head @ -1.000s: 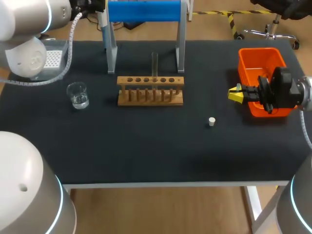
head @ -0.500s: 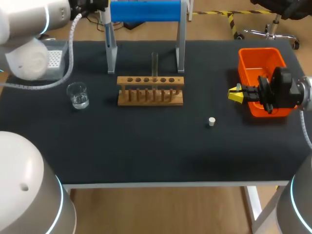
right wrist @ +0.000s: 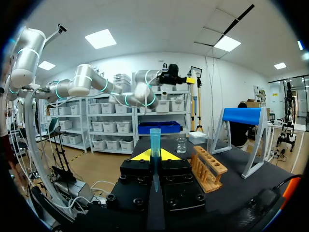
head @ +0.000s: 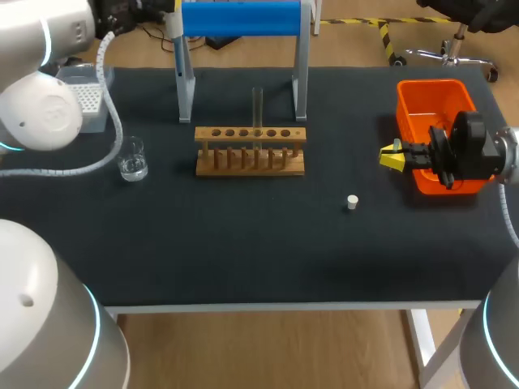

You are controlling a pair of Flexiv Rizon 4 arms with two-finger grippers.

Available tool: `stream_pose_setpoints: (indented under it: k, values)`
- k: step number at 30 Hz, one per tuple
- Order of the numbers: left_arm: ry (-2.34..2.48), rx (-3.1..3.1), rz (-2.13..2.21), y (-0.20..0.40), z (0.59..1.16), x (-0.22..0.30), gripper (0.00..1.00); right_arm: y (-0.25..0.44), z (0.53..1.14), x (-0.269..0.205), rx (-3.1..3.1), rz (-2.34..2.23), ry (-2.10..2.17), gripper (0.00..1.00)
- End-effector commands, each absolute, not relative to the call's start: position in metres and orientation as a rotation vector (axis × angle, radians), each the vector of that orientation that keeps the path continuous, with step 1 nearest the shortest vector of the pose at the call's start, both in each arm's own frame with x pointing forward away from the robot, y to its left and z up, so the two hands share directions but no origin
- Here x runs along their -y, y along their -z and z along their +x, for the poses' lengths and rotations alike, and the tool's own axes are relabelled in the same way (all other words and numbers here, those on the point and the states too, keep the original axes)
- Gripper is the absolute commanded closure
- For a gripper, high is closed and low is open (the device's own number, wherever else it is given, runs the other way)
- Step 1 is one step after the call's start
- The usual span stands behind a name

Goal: Invert the test tube, pick up the pipette, mount the tip to pipette, aspirate from beaker and dispense into the tube, eject the tip, return the pipette, and cap with the stopper.

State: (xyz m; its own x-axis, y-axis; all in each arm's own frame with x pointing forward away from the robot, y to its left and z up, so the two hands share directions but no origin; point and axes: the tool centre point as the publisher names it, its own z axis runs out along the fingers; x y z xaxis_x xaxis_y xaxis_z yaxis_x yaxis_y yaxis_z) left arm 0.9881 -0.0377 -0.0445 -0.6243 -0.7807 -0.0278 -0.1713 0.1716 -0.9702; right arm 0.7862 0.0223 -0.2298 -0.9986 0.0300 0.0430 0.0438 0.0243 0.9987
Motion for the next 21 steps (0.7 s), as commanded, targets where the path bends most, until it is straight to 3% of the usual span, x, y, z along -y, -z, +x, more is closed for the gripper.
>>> stream_pose_setpoints:
  k: [1,21]
  values:
    - [1.678,-2.102,-0.698,0.041,0.972,0.029,1.00,0.230,0.786,-0.021,2.242,-0.079,2.185,1.00]
    - [1.932,-2.311,-0.270,0.024,0.918,0.030,1.00,0.230,0.786,-0.021,2.242,-0.079,2.185,1.00]
